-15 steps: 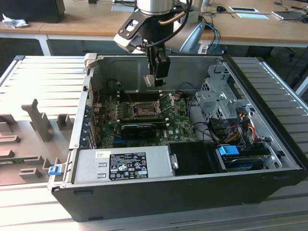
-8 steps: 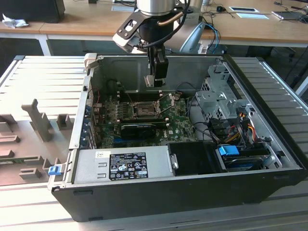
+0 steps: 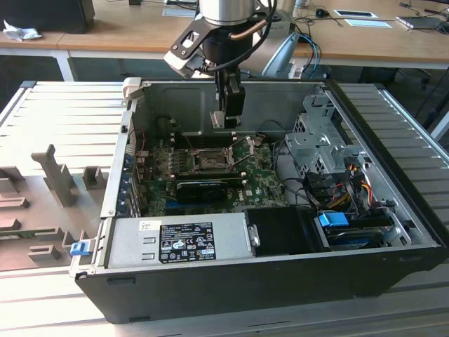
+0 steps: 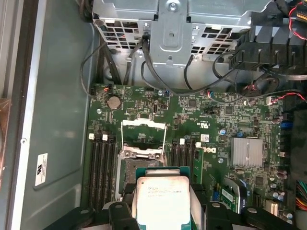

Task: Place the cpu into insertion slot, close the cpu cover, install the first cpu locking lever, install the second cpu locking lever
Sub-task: 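Place the cpu into insertion slot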

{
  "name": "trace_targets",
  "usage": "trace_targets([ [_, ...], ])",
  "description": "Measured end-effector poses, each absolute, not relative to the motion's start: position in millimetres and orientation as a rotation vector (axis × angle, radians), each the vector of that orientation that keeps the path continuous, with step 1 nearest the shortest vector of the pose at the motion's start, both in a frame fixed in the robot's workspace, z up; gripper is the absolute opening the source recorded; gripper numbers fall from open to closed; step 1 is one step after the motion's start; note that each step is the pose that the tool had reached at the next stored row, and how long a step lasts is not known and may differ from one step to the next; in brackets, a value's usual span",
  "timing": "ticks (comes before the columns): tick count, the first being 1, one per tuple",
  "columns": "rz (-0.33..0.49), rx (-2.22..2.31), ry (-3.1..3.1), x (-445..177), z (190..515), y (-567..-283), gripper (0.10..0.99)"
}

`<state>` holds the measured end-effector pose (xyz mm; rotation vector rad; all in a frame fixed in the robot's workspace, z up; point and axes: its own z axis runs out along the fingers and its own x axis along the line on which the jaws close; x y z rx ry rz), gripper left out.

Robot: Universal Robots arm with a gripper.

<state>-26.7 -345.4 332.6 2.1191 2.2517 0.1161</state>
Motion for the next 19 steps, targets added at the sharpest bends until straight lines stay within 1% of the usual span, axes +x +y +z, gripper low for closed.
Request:
trace_targets([
  [19, 0.111, 2.117, 2.250, -26.7, 326.8, -345.4, 0.533],
])
